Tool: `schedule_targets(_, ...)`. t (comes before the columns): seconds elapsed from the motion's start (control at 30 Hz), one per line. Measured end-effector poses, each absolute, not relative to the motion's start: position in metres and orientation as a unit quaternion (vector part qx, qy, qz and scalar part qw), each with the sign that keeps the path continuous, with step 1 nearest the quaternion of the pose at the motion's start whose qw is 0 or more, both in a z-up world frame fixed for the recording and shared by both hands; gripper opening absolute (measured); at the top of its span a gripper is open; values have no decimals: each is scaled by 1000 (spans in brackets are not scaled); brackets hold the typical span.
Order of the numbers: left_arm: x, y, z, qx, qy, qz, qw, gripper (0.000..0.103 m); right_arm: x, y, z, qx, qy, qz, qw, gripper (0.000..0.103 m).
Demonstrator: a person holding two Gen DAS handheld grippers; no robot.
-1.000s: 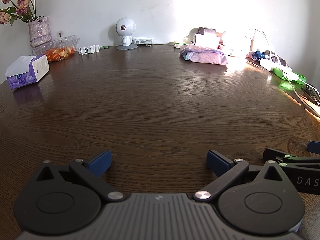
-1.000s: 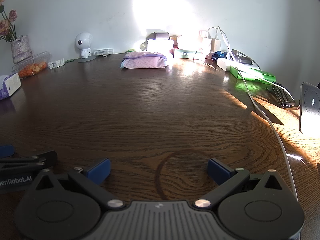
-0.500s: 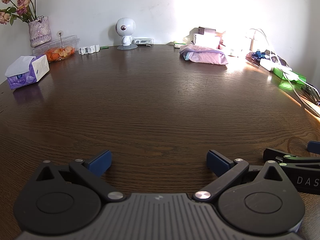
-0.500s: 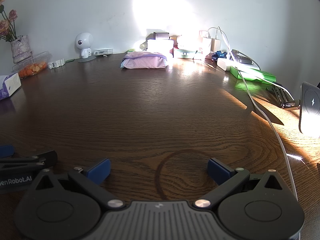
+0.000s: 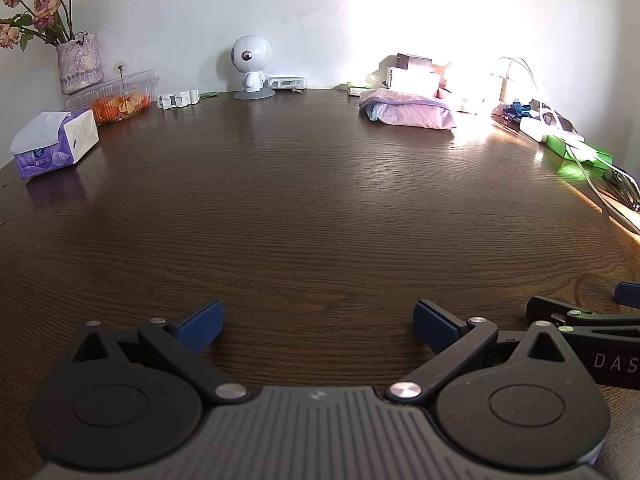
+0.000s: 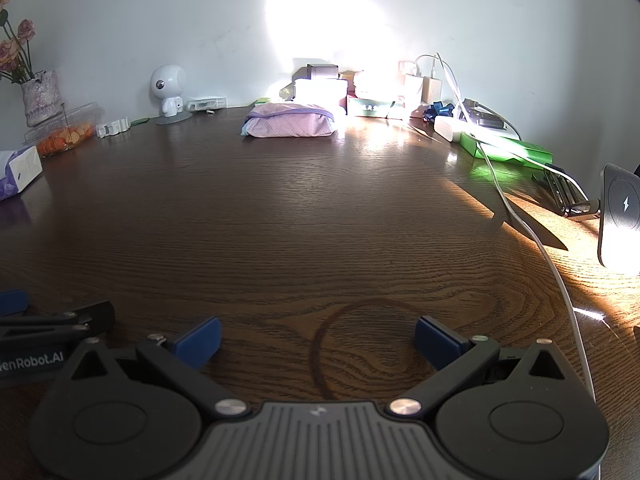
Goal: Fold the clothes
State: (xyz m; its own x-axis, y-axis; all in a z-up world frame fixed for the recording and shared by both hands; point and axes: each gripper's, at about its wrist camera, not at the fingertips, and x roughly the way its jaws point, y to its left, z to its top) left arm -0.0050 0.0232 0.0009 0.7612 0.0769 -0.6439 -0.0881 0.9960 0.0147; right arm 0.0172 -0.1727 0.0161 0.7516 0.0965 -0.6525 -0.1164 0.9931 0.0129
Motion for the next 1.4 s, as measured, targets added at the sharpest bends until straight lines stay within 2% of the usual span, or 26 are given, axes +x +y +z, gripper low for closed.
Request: schedule_targets(1.4, -5, 23, 0, -7, 343, 36, 939, 103, 15, -172, 16, -12, 346, 50, 937, 103)
